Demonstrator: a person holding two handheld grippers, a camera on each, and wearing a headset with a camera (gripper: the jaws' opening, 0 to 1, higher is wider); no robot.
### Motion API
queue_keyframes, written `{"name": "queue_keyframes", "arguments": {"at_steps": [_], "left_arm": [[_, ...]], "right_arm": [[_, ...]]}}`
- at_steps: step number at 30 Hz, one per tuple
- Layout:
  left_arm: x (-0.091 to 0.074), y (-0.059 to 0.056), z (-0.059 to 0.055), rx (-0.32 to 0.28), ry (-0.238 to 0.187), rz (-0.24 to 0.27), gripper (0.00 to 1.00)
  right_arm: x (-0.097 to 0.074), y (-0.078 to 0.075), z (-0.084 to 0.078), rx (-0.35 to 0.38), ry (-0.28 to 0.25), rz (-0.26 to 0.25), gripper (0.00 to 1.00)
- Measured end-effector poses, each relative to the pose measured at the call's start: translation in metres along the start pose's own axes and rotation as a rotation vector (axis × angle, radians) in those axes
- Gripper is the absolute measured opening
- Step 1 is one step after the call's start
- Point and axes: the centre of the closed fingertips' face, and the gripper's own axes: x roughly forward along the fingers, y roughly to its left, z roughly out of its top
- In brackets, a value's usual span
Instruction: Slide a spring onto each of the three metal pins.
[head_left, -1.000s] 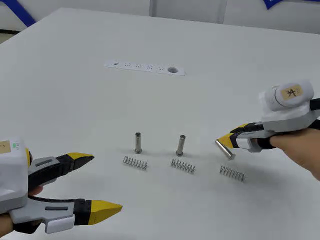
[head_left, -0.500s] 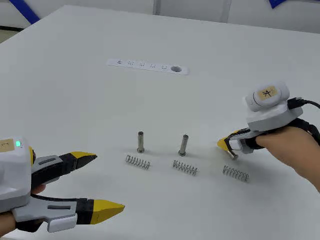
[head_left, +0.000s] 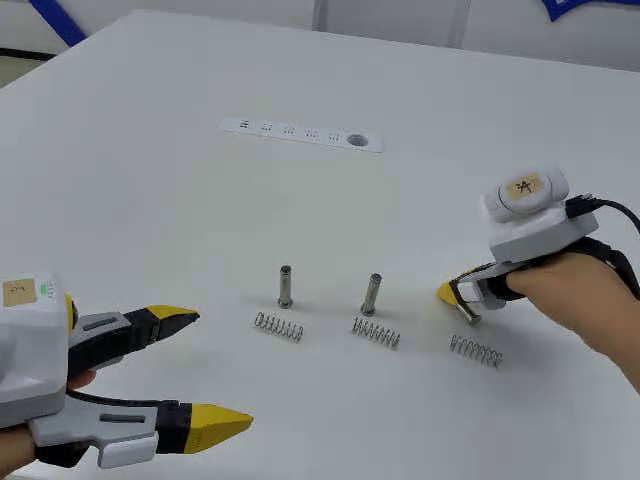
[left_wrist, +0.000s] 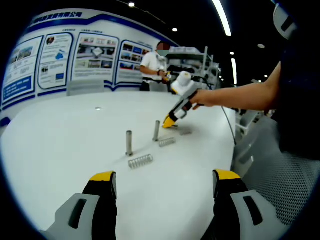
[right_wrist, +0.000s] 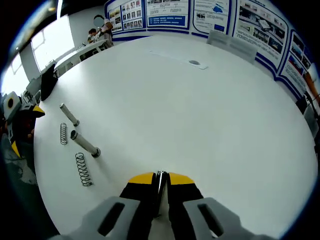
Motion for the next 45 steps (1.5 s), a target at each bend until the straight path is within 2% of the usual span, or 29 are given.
{"name": "queue_keyframes", "arguments": {"at_steps": [3, 7, 10, 16, 26, 30, 35, 45], "left_arm": [[0.000, 0.000, 0.000, -0.001, 0.000, -0.001, 0.80], [0.000, 0.000, 0.001, 0.001, -0.001, 0.000, 0.80], [0.000, 0.000, 0.001, 0.001, -0.003, 0.001, 0.80], [0.000, -0.001, 0.001, 0.005, -0.002, -0.001, 0.80], [0.001, -0.003, 0.001, 0.012, 0.002, -0.012, 0.79], [0.001, -0.003, 0.001, 0.014, -0.001, -0.013, 0.79], [0.001, -0.003, 0.002, 0.017, 0.000, -0.015, 0.79], [0.002, -0.005, 0.000, 0.020, 0.007, -0.024, 0.79]], "right_arm": [[0.000, 0.000, 0.000, 0.018, 0.016, 0.003, 0.10], [0.000, 0.002, -0.001, -0.007, 0.046, -0.004, 0.09], [0.000, 0.001, -0.001, -0.012, 0.046, -0.010, 0.09], [-0.005, -0.002, -0.003, 0.031, 0.012, -0.013, 0.08], [-0.039, 0.003, 0.009, 0.023, -0.080, -0.023, 0.09], [-0.050, 0.008, 0.007, 0.025, -0.106, -0.024, 0.09], [-0.056, 0.010, 0.001, 0.042, -0.124, -0.027, 0.09], [-0.063, 0.014, -0.011, 0.054, -0.128, -0.025, 0.09]]}}
